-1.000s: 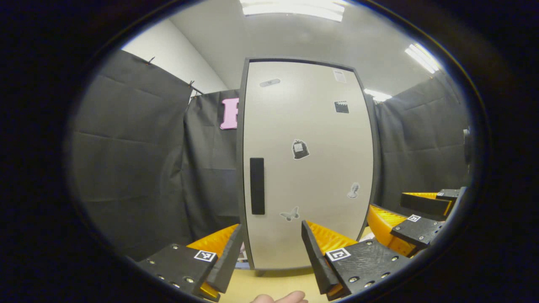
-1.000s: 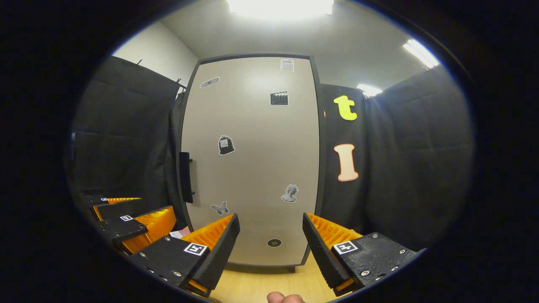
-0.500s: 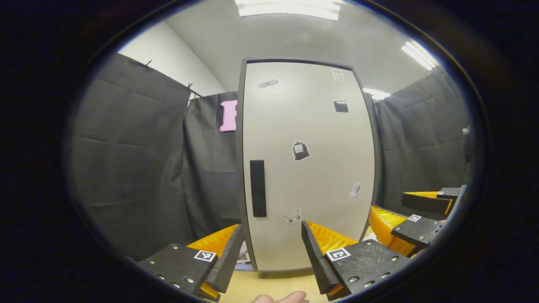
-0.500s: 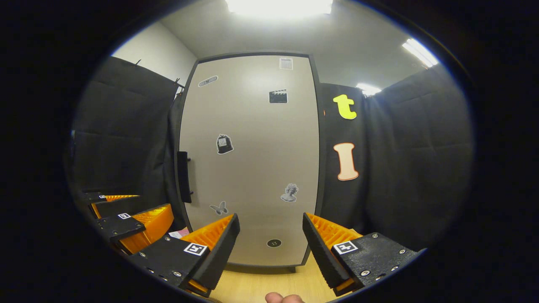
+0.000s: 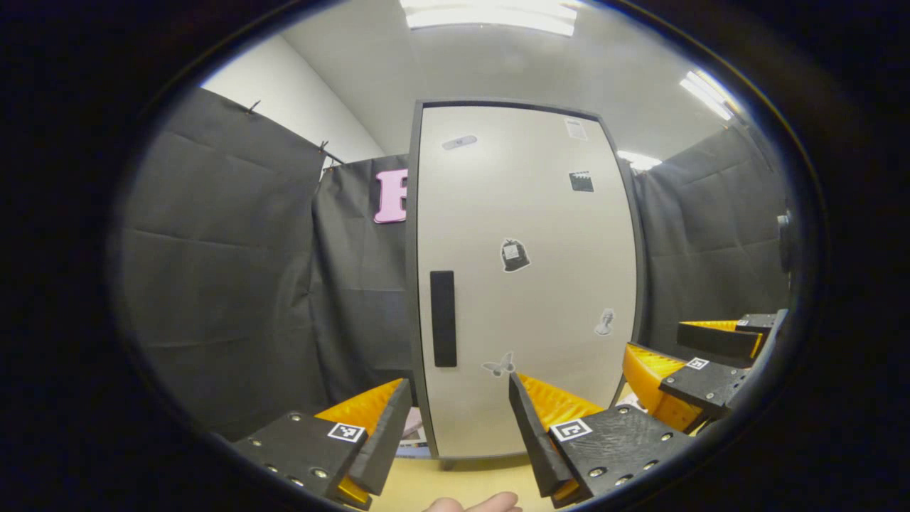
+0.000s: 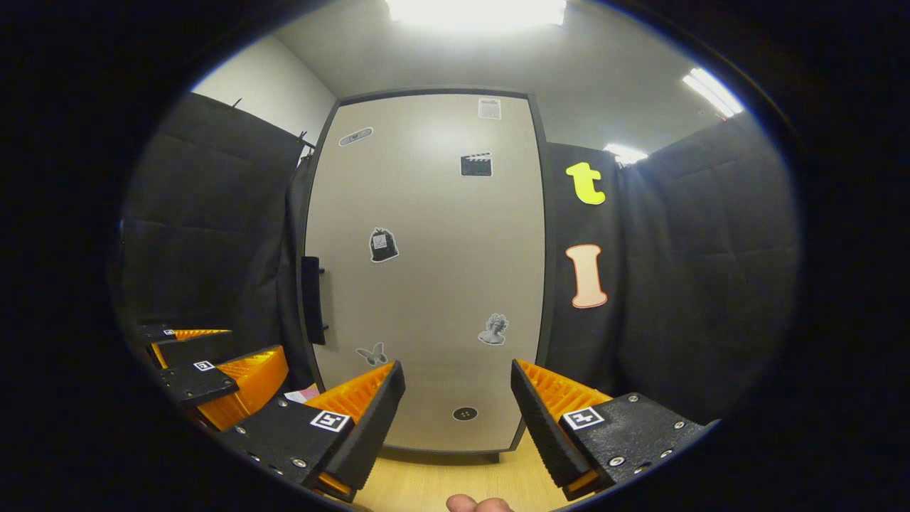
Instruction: Open the cabinet door with the right hand, grasp the bottle in the cabinet with the left hand and place it on the coaster, then close the cabinet door with the right hand.
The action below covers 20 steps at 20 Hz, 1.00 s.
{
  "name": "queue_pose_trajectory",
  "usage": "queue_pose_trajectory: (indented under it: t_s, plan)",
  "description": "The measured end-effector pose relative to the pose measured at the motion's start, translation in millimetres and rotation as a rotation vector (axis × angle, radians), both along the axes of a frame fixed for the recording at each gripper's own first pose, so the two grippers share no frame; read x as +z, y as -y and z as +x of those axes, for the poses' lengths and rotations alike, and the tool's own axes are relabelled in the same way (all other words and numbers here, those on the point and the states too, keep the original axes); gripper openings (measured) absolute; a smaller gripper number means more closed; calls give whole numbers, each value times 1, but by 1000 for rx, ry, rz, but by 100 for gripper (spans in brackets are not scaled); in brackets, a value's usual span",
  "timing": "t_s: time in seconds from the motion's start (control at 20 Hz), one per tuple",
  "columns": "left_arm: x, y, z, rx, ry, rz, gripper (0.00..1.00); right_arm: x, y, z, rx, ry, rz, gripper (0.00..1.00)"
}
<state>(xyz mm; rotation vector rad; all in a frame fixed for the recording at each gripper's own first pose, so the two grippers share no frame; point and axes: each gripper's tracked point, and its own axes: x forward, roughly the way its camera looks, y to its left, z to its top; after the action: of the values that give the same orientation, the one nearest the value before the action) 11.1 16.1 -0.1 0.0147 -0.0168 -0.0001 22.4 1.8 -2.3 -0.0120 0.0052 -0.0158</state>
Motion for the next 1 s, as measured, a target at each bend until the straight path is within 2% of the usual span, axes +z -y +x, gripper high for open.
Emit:
queue_pose_trajectory:
  t_s: [0.05,0.1,0.35,0.4,0.6,1.0]
  plan:
    - [0,-3,-2,2,2,7,82,3,-3,3,5,5,-2,93]
    - [-1,-9,-3,9,5,12,79,6,-6,6,9,11,-4,93]
    - [-14,-42,-20,52,-16,20,82,26,-31,24,56,54,-9,93]
    - [-18,-49,-25,60,-26,13,76,28,-38,30,67,60,-10,93]
    - [-36,-82,-43,101,-56,16,82,38,-74,50,122,75,-11,93]
    - [-65,-142,-75,207,-112,31,80,27,-157,96,228,55,-13,94]
